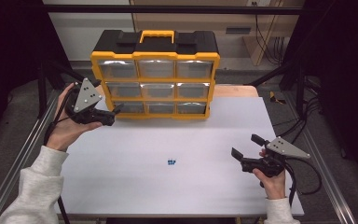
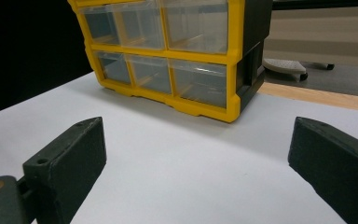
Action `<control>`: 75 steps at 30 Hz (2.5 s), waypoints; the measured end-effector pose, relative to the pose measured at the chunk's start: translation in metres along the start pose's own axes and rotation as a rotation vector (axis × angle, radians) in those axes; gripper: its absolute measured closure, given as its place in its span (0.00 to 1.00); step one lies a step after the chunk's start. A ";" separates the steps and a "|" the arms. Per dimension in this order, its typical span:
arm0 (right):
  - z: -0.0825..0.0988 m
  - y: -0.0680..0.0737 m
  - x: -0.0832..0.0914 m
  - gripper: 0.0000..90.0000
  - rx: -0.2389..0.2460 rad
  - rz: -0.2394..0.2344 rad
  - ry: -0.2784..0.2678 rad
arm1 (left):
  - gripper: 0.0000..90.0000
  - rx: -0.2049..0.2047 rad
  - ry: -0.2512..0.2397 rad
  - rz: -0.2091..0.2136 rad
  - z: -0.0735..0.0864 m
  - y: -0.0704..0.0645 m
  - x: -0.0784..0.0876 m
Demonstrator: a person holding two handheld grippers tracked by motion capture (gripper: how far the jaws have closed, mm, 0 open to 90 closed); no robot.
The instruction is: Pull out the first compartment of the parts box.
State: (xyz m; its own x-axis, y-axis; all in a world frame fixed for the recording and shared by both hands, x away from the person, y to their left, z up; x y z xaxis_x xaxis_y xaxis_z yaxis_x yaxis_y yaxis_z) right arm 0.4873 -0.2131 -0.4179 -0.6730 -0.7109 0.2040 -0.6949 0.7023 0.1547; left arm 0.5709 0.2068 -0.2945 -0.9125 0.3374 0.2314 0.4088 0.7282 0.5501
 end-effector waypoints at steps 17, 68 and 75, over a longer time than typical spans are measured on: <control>0.000 0.001 -0.001 0.05 -0.001 -0.002 0.002 | 0.05 -0.213 -0.008 -0.045 -0.011 0.009 -0.022; 0.000 0.002 -0.001 0.04 0.011 -0.008 0.005 | 0.22 -0.655 -0.036 -0.214 -0.013 0.033 -0.073; 0.000 0.002 -0.001 0.04 0.011 -0.005 0.007 | 0.30 -0.713 -0.031 -0.238 -0.012 0.033 -0.076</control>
State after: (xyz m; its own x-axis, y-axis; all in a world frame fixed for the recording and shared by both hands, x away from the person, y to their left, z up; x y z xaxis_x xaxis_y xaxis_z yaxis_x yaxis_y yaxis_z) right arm 0.4866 -0.2112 -0.4181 -0.6677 -0.7141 0.2104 -0.7009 0.6983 0.1455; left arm 0.6541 0.1983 -0.2845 -0.9695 0.2437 0.0244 0.0808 0.2245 0.9711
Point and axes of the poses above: each handheld gripper's, and its own axes: x roughly backward along the jaws, z roughly out of its underside, y roughly to its left, the point moved 8 cm from there along -x, roughly forward along the jaws, and after that the axes turned 10 degrees about -z, right-handed, at the moved point
